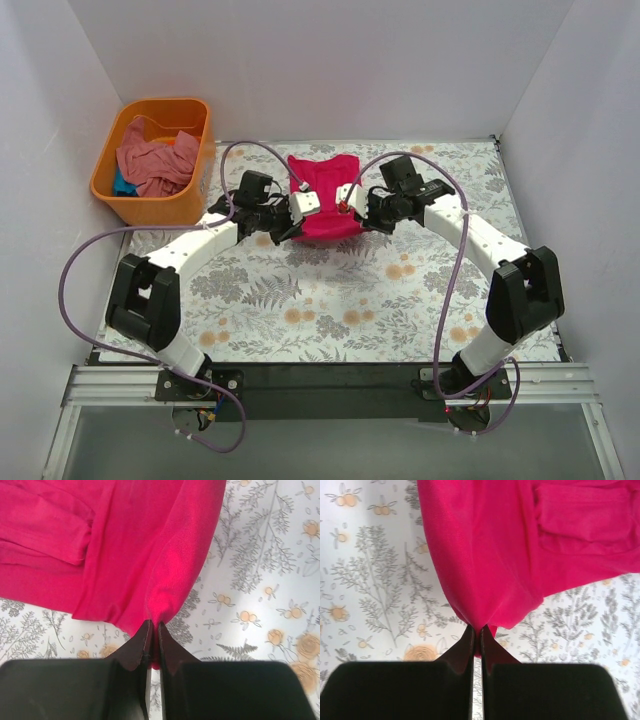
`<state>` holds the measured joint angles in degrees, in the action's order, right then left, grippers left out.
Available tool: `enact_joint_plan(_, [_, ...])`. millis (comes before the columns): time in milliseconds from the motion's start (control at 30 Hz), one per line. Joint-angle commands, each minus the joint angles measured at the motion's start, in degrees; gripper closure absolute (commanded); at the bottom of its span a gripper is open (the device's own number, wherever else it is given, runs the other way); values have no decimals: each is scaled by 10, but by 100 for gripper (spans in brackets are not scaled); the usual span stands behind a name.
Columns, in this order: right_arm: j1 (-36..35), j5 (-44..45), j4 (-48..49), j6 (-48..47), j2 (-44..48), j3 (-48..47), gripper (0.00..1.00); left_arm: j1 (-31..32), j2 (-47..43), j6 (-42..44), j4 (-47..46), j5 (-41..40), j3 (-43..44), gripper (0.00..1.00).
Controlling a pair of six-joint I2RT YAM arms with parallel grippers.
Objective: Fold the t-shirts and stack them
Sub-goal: Fold the tshirt
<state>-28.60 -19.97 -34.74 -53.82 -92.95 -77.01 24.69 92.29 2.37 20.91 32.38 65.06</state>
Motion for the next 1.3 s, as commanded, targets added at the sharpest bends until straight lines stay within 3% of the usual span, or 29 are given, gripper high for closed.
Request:
enact_joint_plan(0, [-7,-39,-59,-1,30,20,99,13,-74,18,61,26,-15,100])
enact_joint_plan(100, [-21,-59,-74,8,72,78,99,34,-100,34,107,30,-40,100])
enact_joint_plan(300, [-81,-95,-118,73,202,190,99,107,-212,-21,181,66,-127,100])
enact_joint_plan(500, [-113,-164,-203,119,293,194,99,120,-292,-81,283,112,-122,100])
enact_joint_plan(667, [-107,-125,-210,77,255,151,99,117,-264,-87,278,60,-59,100])
enact_joint_plan(800, [-74,-132,-212,45,195,115,99,77,-201,-61,250,16,-15,100])
enact_joint_plan(1267, [50,-149,-219,-71,6,-17,99,-19,20,24,175,50,145,100])
